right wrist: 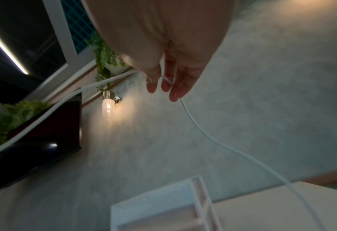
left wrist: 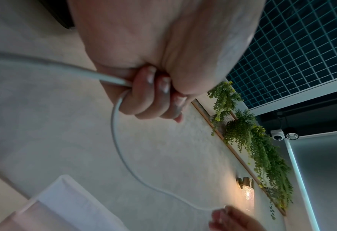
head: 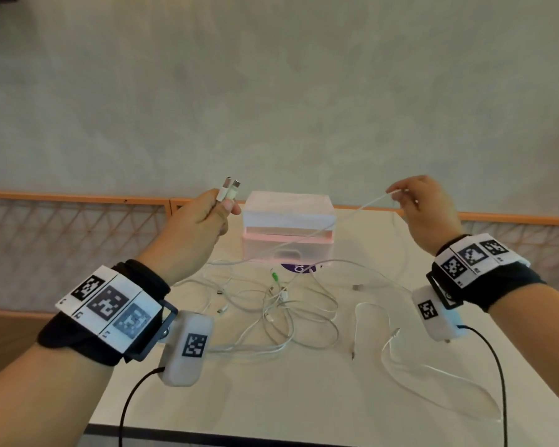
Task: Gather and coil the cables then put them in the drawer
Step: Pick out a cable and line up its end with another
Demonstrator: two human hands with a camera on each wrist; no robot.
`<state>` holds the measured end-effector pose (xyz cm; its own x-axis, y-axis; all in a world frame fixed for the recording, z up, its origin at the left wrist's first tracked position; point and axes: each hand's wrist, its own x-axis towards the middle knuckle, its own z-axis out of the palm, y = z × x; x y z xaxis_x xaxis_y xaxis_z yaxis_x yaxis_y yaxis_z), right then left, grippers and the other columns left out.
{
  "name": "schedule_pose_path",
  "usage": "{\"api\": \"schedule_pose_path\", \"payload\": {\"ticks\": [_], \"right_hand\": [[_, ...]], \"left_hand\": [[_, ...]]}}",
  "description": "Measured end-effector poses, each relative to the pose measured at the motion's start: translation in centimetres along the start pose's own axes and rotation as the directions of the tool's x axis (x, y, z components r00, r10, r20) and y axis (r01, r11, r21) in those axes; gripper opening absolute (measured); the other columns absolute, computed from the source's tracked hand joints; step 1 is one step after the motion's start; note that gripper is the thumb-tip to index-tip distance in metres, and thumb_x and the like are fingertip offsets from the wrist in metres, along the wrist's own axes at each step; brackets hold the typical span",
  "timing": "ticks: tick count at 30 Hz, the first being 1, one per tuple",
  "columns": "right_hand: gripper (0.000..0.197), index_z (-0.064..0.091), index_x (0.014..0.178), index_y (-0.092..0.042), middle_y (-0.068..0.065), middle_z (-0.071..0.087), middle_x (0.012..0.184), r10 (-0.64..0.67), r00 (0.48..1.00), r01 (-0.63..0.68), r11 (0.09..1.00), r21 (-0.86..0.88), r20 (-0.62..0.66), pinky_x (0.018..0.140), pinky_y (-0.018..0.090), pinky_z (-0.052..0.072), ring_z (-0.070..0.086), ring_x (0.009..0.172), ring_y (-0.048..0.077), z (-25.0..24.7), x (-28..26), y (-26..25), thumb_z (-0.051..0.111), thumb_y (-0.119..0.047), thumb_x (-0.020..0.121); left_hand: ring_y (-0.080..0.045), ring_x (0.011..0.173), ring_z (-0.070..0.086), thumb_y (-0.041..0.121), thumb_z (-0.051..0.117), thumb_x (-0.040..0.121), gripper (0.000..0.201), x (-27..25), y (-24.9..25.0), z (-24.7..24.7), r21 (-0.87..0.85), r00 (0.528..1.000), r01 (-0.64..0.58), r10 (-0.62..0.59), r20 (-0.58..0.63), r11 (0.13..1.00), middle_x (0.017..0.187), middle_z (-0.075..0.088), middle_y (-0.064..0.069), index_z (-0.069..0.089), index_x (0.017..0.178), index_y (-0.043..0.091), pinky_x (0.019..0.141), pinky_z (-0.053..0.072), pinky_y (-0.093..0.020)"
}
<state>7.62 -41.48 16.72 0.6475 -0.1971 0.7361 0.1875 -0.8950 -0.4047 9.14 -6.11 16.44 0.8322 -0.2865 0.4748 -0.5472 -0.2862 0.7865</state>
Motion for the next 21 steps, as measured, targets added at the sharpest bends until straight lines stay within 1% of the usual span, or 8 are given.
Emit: {"api": "schedule_pose_path", "payload": {"ticks": [3,5,8,10,11,14,17,21], "right_hand": [[0.014,0.066,0.086,-0.015,0.013,0.065,0.096,0.134,0.977,-0.126,0.990,-0.057,0.167,0.079,0.027,0.041,0.060,0.087,0.027,0.6,-1.9,2.2,0.053,-0.016,0.092],[0.015,0.062,0.075,-0.027,0.003,0.069,0.085,0.219,0.901,-0.206,0.976,-0.077,0.374,0.078,0.034,0.050,0.064,0.073,0.020,0.9,-3.5,3.0,0.056,-0.022,0.089],[0.023,0.067,0.086,-0.019,0.001,0.072,0.072,0.322,0.652,-0.309,0.940,-0.147,0.687,0.062,0.026,0.049,0.064,0.061,0.016,0.9,-5.1,2.4,0.060,-0.040,0.085],[0.043,0.066,0.096,-0.013,0.007,0.072,0.069,0.442,0.417,-0.470,0.853,-0.227,0.795,0.054,0.024,0.045,0.060,0.052,0.017,1.1,-5.5,1.9,0.048,-0.052,0.088],[0.049,0.065,0.099,-0.013,0.009,0.071,0.068,0.483,0.354,-0.508,0.818,-0.269,0.801,0.052,0.024,0.042,0.058,0.049,0.017,1.3,-5.6,2.1,0.042,-0.054,0.090],[0.042,0.063,0.103,-0.012,0.007,0.073,0.087,0.538,0.416,-0.337,0.840,-0.425,0.733,0.058,0.025,0.043,0.057,0.057,0.016,2.2,-5.7,3.3,0.041,-0.046,0.094],[0.045,0.054,0.126,-0.009,0.009,0.057,0.131,0.543,0.501,-0.030,0.789,-0.614,0.674,0.095,0.029,0.041,0.055,0.111,0.021,3.7,-6.3,5.4,0.043,-0.040,0.095],[0.062,0.032,0.142,-0.014,0.009,0.035,0.148,0.606,0.492,-0.041,0.734,-0.678,0.625,0.111,0.032,0.030,0.035,0.136,0.025,5.5,-7.4,8.9,0.052,-0.040,0.090]], "left_hand": [[-0.012,0.051,0.030,0.033,0.037,0.100,0.028,-0.1,0.0,-0.1,0.003,1.000,-0.001,0.001,-0.018,1.000,0.051,0.039,0.013,0.058,0.082,0.031,0.051,0.025,-0.029],[-0.013,0.054,0.031,0.033,0.037,0.101,0.027,-0.2,0.1,0.1,0.025,1.000,-0.001,0.001,-0.017,1.000,0.055,0.039,0.011,0.058,0.085,0.028,0.052,0.026,-0.029],[-0.017,0.058,0.032,0.034,0.037,0.100,0.026,-0.4,0.1,0.5,0.018,1.000,0.013,-0.013,0.001,1.000,0.058,0.039,0.009,0.059,0.087,0.029,0.054,0.027,-0.030],[-0.014,0.056,0.033,0.032,0.037,0.100,0.026,-0.3,0.1,0.9,-0.015,1.000,0.028,-0.028,0.013,0.999,0.059,0.039,0.006,0.060,0.088,0.027,0.051,0.026,-0.027],[-0.010,0.053,0.035,0.031,0.037,0.101,0.026,-0.2,0.1,1.2,-0.026,0.999,0.029,-0.029,0.026,0.999,0.059,0.039,0.005,0.060,0.088,0.025,0.048,0.027,-0.023],[-0.001,0.047,0.038,0.028,0.037,0.101,0.027,-0.1,0.1,2.4,-0.020,0.993,0.027,-0.025,0.111,0.999,0.053,0.045,0.009,0.062,0.092,0.022,0.044,0.029,-0.012],[-0.013,0.057,0.041,0.029,0.036,0.101,0.027,-0.3,0.2,3.6,-0.012,0.981,0.028,-0.025,0.190,1.000,0.051,0.051,0.010,0.062,0.094,0.023,0.053,0.032,-0.021],[-0.021,0.065,0.041,0.030,0.037,0.100,0.027,-0.2,0.1,4.3,0.016,0.972,0.034,-0.036,0.234,0.999,0.052,0.053,0.011,0.063,0.096,0.023,0.058,0.032,-0.028]]}}
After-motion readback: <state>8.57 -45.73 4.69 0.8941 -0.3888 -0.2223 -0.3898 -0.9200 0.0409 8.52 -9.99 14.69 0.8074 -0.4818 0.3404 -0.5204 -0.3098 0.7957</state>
